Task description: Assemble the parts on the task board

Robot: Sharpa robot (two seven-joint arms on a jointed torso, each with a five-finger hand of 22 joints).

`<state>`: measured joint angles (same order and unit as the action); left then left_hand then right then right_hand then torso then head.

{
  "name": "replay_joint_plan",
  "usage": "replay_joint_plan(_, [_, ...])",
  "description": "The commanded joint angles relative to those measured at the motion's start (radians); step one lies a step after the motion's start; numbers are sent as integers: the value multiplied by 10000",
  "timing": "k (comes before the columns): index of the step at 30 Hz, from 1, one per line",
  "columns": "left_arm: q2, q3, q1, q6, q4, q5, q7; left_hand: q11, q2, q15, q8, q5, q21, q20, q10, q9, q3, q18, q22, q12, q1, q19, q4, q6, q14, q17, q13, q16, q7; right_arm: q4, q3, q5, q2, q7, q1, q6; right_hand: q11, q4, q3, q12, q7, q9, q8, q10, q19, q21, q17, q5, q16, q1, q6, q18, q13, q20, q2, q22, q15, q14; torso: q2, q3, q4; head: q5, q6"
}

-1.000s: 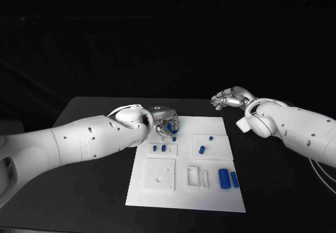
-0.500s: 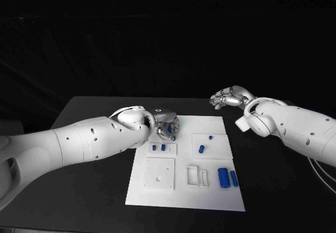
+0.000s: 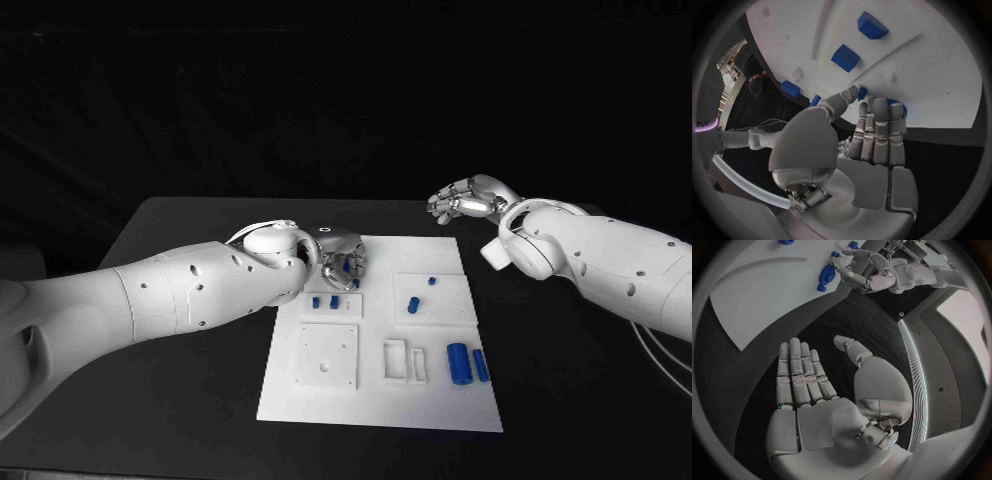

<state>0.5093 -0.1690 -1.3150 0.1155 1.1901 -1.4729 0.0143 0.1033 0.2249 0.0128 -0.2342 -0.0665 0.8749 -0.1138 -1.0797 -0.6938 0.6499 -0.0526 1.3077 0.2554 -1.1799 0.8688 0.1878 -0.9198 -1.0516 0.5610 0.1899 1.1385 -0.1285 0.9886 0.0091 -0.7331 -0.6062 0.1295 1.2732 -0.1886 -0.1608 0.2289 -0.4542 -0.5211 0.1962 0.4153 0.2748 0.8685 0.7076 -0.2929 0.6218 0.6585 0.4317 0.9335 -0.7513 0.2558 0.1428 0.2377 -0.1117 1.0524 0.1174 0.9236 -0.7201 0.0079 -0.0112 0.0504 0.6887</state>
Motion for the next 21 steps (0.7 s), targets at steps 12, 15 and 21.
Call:
replay_joint_plan(12, [-193,-35,109,-66,-316,327,-250,-38,-236,-10,209,-9,-42,49,-153,164,-44,-387,160,-81,23,13,-158,320,65,18,81,151,-61,212,7,9,-89,124,-1,72,-22,18,-53,-55,328,-17,29,-52,-70,61,-16,53,-67,15,76,60,-17,4,74,-4,55,1,14,21,0,-97,18])
replay_joint_plan(15, [-226,-39,115,-105,-373,338,-263,-48,-298,-3,203,-10,-42,45,-168,182,-32,-385,166,-93,2,13,-163,293,71,18,91,165,-73,230,7,9,-90,123,-1,68,-22,20,-54,-56,328,-18,29,-53,-69,62,-17,54,-67,16,77,60,-18,4,73,-4,55,1,16,25,2,-93,26])
replay_joint_plan(21, [-281,-43,153,-177,-506,380,-291,-71,-431,19,158,-2,-36,31,-208,215,-16,-377,181,-115,-41,16,-161,175,73,19,119,203,-101,237,7,8,-88,123,-1,69,-22,23,-54,-57,329,-19,30,-53,-69,65,-17,57,-69,18,79,60,-20,4,71,-4,56,1,18,16,-11,-90,54])
